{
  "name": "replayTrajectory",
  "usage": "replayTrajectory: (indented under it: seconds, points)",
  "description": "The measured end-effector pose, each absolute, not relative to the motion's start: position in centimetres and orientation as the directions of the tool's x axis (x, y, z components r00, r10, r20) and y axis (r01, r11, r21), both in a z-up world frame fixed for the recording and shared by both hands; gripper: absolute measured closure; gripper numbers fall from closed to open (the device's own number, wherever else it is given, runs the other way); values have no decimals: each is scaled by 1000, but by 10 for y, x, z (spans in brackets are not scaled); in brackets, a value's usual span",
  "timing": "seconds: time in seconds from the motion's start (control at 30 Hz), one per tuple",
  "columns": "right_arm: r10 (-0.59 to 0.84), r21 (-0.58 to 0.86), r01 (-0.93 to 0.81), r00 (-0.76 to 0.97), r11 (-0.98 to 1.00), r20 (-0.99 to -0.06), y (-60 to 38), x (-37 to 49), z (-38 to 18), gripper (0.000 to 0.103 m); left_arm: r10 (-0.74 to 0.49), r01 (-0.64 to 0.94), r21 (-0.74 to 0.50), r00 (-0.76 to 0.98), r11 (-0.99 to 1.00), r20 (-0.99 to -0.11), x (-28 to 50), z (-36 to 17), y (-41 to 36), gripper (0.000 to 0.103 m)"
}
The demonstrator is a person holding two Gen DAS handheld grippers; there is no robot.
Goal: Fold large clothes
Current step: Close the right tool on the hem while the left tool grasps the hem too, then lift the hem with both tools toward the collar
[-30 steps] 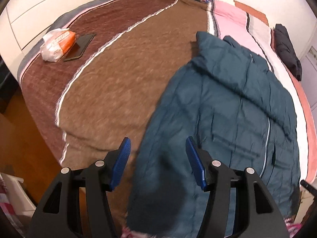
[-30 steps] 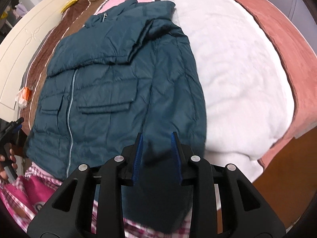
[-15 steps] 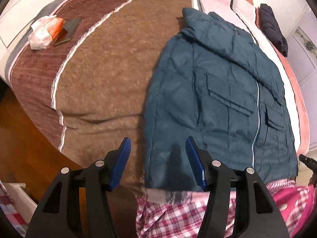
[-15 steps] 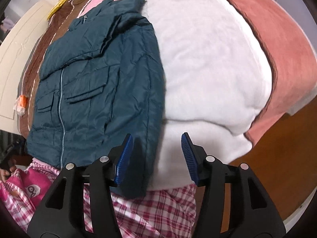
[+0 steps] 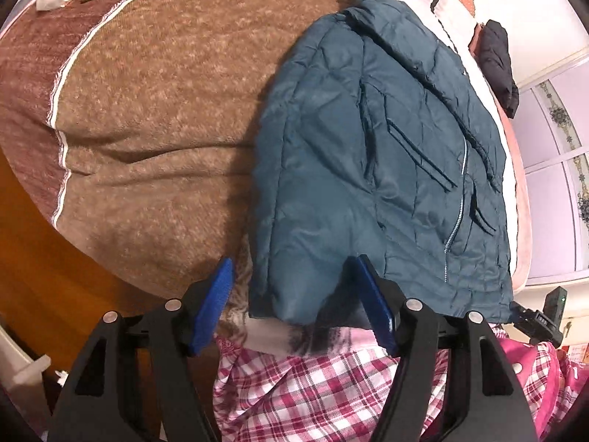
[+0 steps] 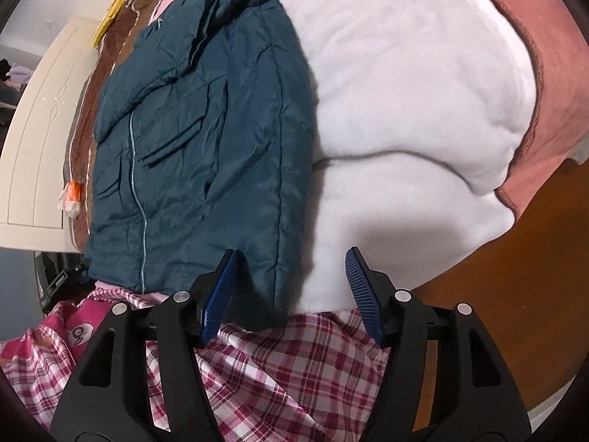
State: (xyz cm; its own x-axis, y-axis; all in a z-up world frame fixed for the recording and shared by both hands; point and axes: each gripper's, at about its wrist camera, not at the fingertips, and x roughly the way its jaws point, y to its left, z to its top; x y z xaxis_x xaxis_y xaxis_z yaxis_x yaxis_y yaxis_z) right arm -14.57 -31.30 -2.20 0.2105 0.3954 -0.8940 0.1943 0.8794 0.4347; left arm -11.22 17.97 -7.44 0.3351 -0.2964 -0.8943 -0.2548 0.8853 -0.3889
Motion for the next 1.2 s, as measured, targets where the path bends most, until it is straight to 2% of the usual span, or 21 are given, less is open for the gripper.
replayTrajectory:
  seconds: [0.03, 0.1, 0.13, 0.2, 0.23, 0.27, 0.3, 0.33, 0.37, 0.4, 0.47, 0.57, 1.0, 1.2]
  points:
    - [404, 442, 193, 205, 876, -891, -312, -146, -24, 42, -304, -252, -397, 339, 882, -890, -112, -75, 178, 38]
    - [420, 455, 192, 195, 869, -886, -310, -146, -28, 42, -325, -242, -417, 344, 876, -881, -111, -76, 176, 51]
    - [428, 462, 193, 192, 866, -883, -310, -146, -30, 42, -331, -234, -421, 344, 876, -879, -111, -77, 174, 52]
    - [438, 472, 192, 195, 861, -878, -310, -147, -31, 42, -339, -219, -430, 354, 876, -872, -110, -75, 175, 68]
    - [443, 477, 191, 197, 858, -875, -311, -148, -31, 42, -345, -206, -436, 365, 876, -865, -111, -73, 173, 71]
    - [448, 482, 189, 195, 856, -872, -312, -149, -31, 49, -343, -202, -436, 373, 877, -862, -111, -71, 173, 77]
    - [462, 494, 180, 193, 851, -866, -312, -150, -31, 61, -345, -198, -439, 377, 876, -859, -110, -70, 174, 83]
    - [478, 509, 171, 193, 844, -857, -311, -151, -31, 66, -347, -190, -442, 387, 877, -854, -110, -67, 173, 84]
    - [489, 519, 162, 194, 839, -851, -311, -152, -29, 77, -347, -185, -442, 391, 878, -852, -110, -65, 174, 87]
    - [495, 524, 144, 197, 839, -847, -309, -152, -27, 82, -346, -180, -441, 396, 879, -851, -109, -63, 175, 88]
    - [498, 528, 121, 212, 840, -841, -307, -153, -22, 90, -344, -171, -442, 411, 881, -844, -108, -59, 173, 90]
    - [522, 561, 108, 256, 821, -813, -308, -154, -12, 93, -342, -168, -450, 440, 877, -830, -106, -51, 173, 91]
    - [560, 632, 32, 431, 774, -707, -315, -126, 50, 94, -308, -90, -443, 597, 892, -741, -83, 21, 169, 93]
    - [527, 598, -9, 483, 801, -699, -314, -87, 83, 94, -283, -54, -420, 660, 906, -696, -47, 58, 163, 93]
